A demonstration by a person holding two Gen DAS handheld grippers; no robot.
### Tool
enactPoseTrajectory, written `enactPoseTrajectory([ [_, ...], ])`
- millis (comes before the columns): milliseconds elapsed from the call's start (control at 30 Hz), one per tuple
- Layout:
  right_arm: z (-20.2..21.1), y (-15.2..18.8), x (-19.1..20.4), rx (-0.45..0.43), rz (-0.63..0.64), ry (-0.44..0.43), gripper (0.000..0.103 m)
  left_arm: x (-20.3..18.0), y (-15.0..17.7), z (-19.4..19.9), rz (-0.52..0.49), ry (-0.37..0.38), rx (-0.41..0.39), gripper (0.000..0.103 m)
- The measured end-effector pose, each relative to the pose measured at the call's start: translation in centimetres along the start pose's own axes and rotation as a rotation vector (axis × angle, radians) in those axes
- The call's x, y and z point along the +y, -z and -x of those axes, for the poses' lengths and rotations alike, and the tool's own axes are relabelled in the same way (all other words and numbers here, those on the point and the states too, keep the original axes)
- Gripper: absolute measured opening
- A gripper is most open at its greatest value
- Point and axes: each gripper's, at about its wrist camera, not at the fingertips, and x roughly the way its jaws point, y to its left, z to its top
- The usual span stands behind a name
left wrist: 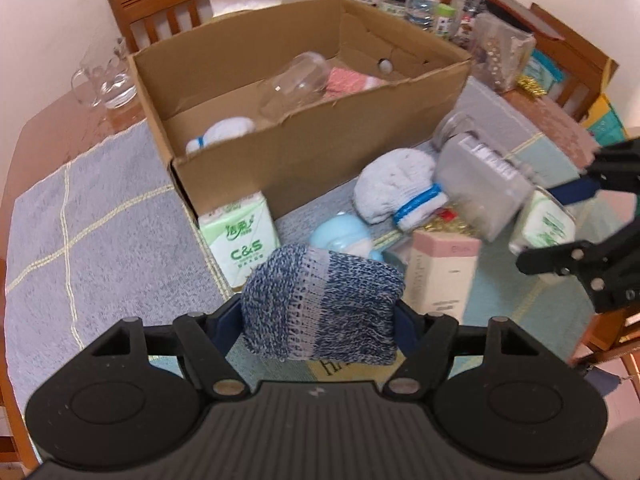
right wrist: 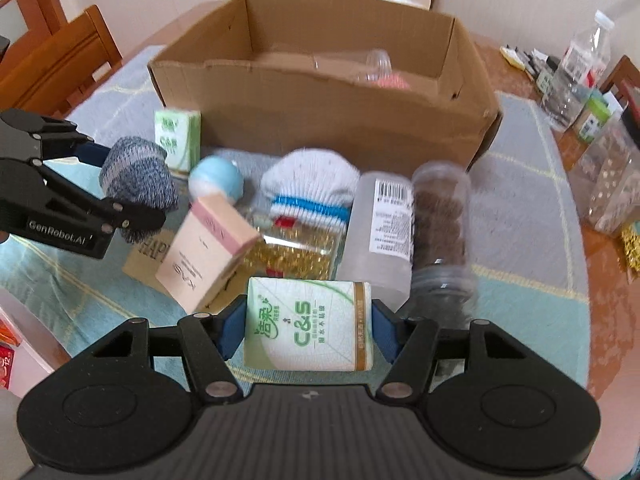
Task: Organize objects
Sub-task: 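Carry the grey-blue sock and C&S pack into the box and release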
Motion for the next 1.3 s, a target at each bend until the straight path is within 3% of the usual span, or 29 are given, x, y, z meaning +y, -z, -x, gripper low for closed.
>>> enactPoseTrajectory([
  [300, 2.8, -2.6, 0.1, -0.032, 0.095, -0.01, 0.069, -0.3, -2.4, 3.7, -0.035, 0.046, -0.017, 0.073],
  [600, 4.4, -6.9, -1.2, -0.124, 0.127, -0.005, 0.069, 0.2, -7.1, 5.9, -0.045, 0.01, -0.098, 0.073],
  [800, 4.5, -10.9, -2.2, -0.185, 0.145, -0.007, 0.069, 1.5, -11.1, 5.6, -0.024, -0.034, -0.152, 0.074],
  [1100, 3.0, -15.9, -4.1, -0.22, 0.137, -0.052, 0.069, 3.9, -15.5, 2.9, 0.037, -0.101, -0.15, 0.074],
  [1133, 2.7, -16.3, -4.2, -0.225, 0.136, -0.051, 0.069, 4.2, -15.8, 2.6, 0.043, -0.103, -0.147, 0.074],
  [1200, 2.3, -17.0, -4.4, -0.222, 0.129, -0.049, 0.082, 4.6, -16.4, 2.1, 0.047, -0.106, -0.144, 0.074],
  [1300, 2.0, -17.5, -4.7, -0.238, 0.121, -0.063, 0.092, 5.3, -17.2, 1.1, 0.056, -0.118, -0.136, 0.074],
])
